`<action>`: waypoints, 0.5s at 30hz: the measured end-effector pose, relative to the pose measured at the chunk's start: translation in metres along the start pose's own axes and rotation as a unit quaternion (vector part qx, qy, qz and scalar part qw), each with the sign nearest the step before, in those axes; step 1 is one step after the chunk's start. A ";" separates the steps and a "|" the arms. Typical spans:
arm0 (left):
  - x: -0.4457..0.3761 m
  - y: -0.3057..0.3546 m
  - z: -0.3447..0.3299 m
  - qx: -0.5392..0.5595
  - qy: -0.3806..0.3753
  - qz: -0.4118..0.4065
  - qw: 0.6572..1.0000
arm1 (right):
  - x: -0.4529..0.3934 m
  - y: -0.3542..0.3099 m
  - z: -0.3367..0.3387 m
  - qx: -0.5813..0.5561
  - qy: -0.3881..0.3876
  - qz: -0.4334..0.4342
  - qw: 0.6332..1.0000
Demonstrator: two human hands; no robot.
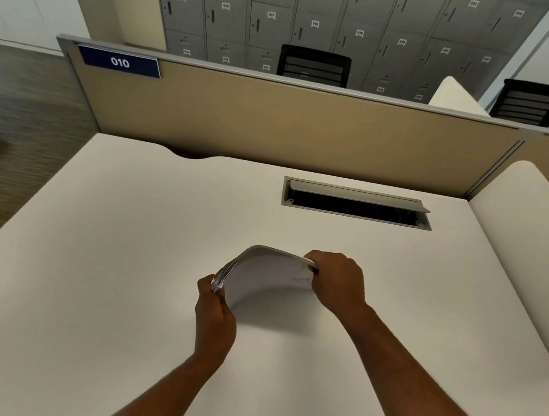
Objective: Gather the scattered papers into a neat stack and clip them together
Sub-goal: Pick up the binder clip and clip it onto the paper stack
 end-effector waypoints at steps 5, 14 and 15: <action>0.004 0.005 0.008 0.008 0.020 -0.002 1.000 | 0.003 -0.015 0.010 0.026 0.002 0.035 0.999; 0.020 0.001 0.005 0.033 -0.001 -0.028 0.999 | 0.016 -0.036 0.005 0.039 -0.020 0.057 0.997; 0.020 0.001 0.004 0.030 -0.009 -0.030 0.999 | 0.018 -0.036 0.004 0.048 -0.019 0.056 0.997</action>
Point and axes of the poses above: each hand's wrist, its own x-axis away from the middle knuckle, its own z-axis out of the back of the hand, y = z × x, the point moved 10 cm from there along -x, towards the middle knuckle, and after that the axes turned 2 degrees about y, right-handed, at the moved point
